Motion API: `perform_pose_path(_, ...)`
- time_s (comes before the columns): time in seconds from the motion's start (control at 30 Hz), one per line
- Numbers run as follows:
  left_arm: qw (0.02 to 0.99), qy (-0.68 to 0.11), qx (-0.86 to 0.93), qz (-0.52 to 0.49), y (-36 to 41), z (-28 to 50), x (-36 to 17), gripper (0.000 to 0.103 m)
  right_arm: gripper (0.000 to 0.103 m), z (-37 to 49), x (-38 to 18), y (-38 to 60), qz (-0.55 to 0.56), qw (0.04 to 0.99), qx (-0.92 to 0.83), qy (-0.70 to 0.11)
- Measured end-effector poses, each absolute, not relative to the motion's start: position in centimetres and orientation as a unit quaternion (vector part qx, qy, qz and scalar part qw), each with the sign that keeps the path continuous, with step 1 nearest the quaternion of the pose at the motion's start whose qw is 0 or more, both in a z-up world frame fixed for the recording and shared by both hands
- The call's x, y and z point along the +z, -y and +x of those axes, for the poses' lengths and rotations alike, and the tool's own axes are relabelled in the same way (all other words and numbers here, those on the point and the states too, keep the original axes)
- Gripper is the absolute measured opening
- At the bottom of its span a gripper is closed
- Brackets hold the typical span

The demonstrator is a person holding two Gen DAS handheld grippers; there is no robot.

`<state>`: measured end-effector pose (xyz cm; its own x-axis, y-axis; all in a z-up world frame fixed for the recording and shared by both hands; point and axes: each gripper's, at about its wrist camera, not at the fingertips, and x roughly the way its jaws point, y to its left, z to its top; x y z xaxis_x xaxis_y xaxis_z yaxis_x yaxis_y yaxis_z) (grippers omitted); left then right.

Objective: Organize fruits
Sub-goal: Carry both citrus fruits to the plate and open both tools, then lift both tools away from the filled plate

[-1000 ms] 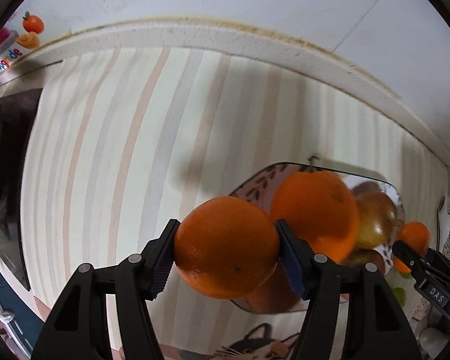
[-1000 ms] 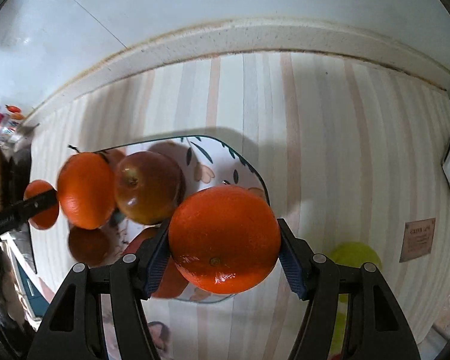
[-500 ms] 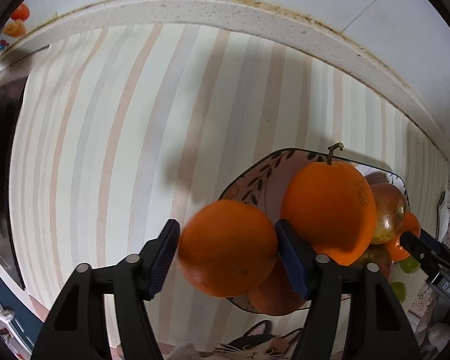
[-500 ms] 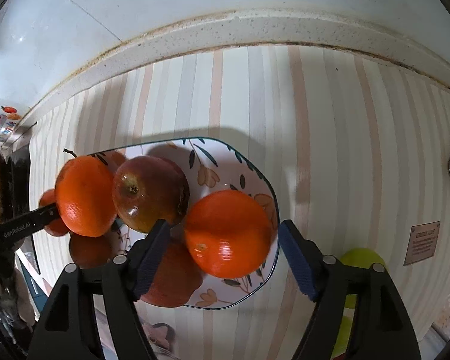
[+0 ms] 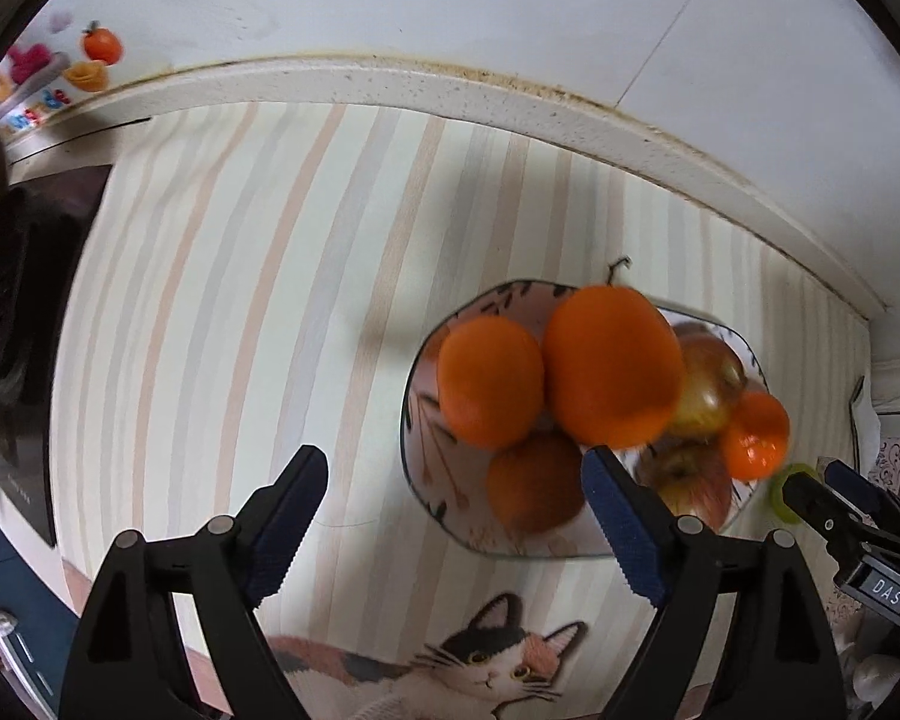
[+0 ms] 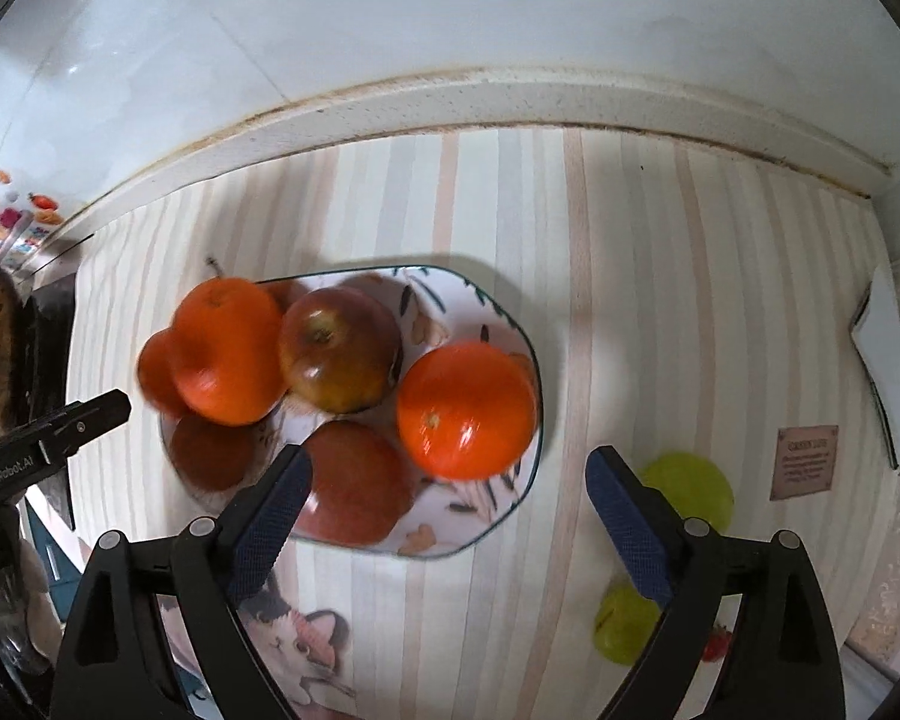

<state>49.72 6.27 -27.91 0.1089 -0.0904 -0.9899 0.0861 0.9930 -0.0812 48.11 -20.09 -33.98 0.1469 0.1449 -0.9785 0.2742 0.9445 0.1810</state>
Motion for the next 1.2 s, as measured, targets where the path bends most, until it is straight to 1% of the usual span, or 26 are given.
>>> perform_pose_path(0.23, 0.771, -0.634, -0.059, 0.016, -5.2, 45.2, -25.6, 0.087, 0.095, 44.2, -29.9, 18.8, 0.136, 0.772, -0.036, -0.62)
perform_pose_path(0.47, 0.808, -0.586, -0.064, 0.025, -3.7, 40.6, -21.9, 0.086, 0.095, 40.2, -25.8, 17.5, 0.113, 0.801, -0.022, -0.587)
perform_pose_path(0.77, 0.838, -0.542, -0.068, 0.02, -3.1, 36.7, -17.7, 0.086, 0.095, 35.5, -20.6, 16.5, 0.099, 0.832, -0.006, -0.545)
perform_pose_path(1.0, 0.854, -0.516, -0.065, 0.022, -3.3, 33.9, -15.3, 0.086, 0.095, 33.0, -18.3, 16.2, 0.096, 0.845, 0.001, -0.526)
perform_pose_path(1.2, 0.862, -0.502, -0.062, 0.026, -3.8, 32.6, -14.4, 0.086, 0.095, 31.5, -16.7, 15.9, 0.095, 0.854, 0.007, -0.511)
